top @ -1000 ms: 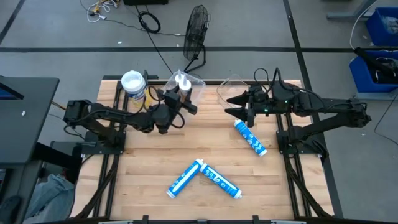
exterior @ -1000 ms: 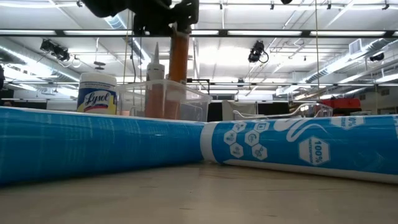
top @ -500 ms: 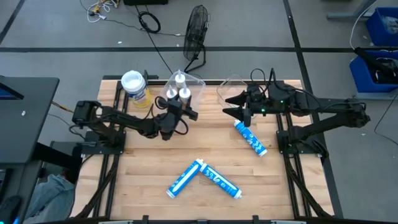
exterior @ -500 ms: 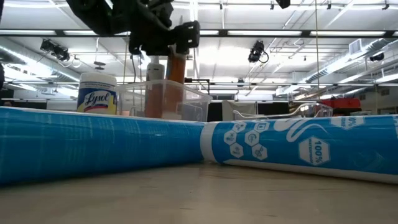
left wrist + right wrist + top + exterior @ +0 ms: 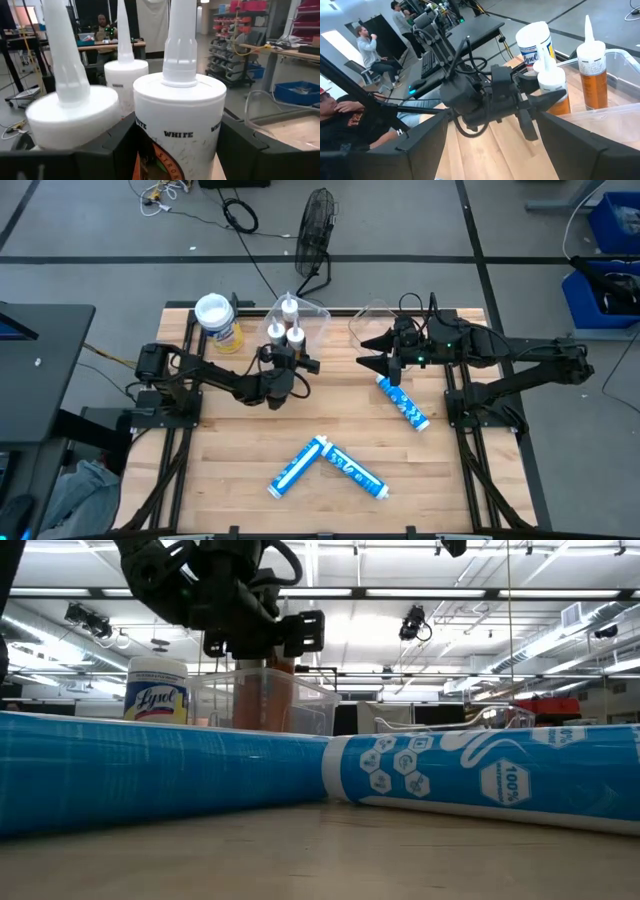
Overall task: Pick & place silicon tubes, Sealant and Lysol wipes
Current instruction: Put the orange sealant into the left transparent bin
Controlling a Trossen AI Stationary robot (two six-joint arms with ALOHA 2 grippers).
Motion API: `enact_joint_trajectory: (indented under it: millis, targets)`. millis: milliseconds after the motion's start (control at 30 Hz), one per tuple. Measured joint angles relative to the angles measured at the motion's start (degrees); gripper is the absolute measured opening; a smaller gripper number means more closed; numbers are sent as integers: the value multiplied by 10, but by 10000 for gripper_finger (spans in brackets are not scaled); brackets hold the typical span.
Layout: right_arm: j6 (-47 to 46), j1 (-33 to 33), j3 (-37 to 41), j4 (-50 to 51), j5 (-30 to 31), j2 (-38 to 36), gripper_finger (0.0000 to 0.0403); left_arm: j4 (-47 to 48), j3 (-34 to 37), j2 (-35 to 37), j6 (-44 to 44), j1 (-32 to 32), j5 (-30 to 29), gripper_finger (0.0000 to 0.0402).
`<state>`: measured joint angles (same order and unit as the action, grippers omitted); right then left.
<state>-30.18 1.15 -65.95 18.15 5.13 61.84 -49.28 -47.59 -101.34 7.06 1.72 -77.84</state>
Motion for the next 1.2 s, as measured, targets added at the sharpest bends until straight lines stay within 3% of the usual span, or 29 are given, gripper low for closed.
enact_joint_trajectory:
  millis: [367, 700, 967, 1200]
  targets:
    - [5, 0, 0, 1, 0, 0, 314, 43, 0, 0, 21, 0, -2, 224]
    - [6, 0, 0, 1, 0, 0, 314, 41, -1, 1, 29, 1, -4, 281]
    - [7, 0, 0, 2, 0, 0, 314, 30, -1, 1, 25, 14, -4, 302]
    - [7, 0, 0, 2, 0, 0, 314, -58, -1, 1, -97, 28, -3, 311]
